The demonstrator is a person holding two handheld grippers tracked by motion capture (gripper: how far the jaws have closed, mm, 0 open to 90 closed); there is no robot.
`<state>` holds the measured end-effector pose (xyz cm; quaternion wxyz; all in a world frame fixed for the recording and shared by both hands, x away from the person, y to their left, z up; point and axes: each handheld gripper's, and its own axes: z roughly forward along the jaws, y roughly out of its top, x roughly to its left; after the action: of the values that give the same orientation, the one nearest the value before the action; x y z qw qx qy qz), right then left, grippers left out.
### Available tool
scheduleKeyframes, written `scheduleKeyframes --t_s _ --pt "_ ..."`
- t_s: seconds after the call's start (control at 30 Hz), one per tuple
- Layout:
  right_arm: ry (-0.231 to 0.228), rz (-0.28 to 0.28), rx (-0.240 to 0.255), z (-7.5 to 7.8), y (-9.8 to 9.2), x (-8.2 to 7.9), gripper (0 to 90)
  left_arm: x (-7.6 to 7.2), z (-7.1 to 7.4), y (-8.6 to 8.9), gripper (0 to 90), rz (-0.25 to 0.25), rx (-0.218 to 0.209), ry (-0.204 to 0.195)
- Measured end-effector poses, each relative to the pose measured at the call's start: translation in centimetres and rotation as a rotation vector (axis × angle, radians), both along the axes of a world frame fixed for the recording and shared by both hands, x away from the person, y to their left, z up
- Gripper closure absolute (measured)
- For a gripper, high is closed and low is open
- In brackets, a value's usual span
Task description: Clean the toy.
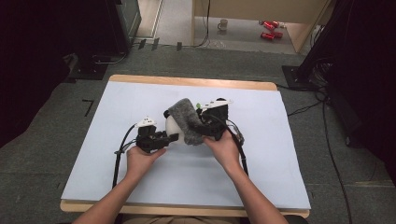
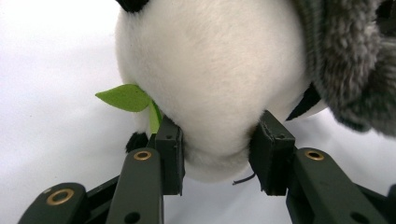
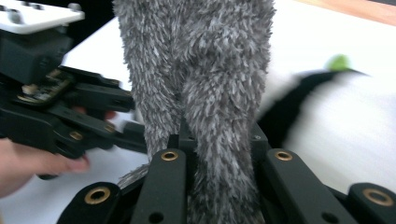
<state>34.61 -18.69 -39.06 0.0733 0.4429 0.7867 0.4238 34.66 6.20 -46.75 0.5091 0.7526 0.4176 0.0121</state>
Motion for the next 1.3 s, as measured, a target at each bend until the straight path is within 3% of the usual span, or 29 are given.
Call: scheduleKeyframes --t_s 0.1,0.43,0.6,1.0,1.2,1.3 --pt "0.029 -0.032 0.048 0.0 -1.9 0.1 78.0 0.3 0.0 -0.1 59.9 -0.008 -0.003 -0.003" --pt "0.032 -0.109 0.101 0.7 -6.4 -0.4 78.2 1.2 0.1 0.2 59.7 -0.025 -0.028 0.032" --pt "0.046 -0.166 0.136 0.5 -8.6 -0.6 78.2 1.5 0.2 0.0 59.7 -0.03 -0.02 0.022" --pt "0.046 -0.253 0.138 -0.4 -11.6 -1.0 78.1 2.0 0.4 0.0 59.6 -0.03 -0.015 0.036" --pt "0.085 -0.311 0.131 -1.8 -12.8 -0.7 78.2 2.0 0.4 0.0 59.5 -0.023 -0.001 0.038" --pt "0.083 -0.334 0.126 -1.4 -13.2 -0.8 78.2 2.0 0.4 0.1 59.4 -0.025 -0.002 0.04"
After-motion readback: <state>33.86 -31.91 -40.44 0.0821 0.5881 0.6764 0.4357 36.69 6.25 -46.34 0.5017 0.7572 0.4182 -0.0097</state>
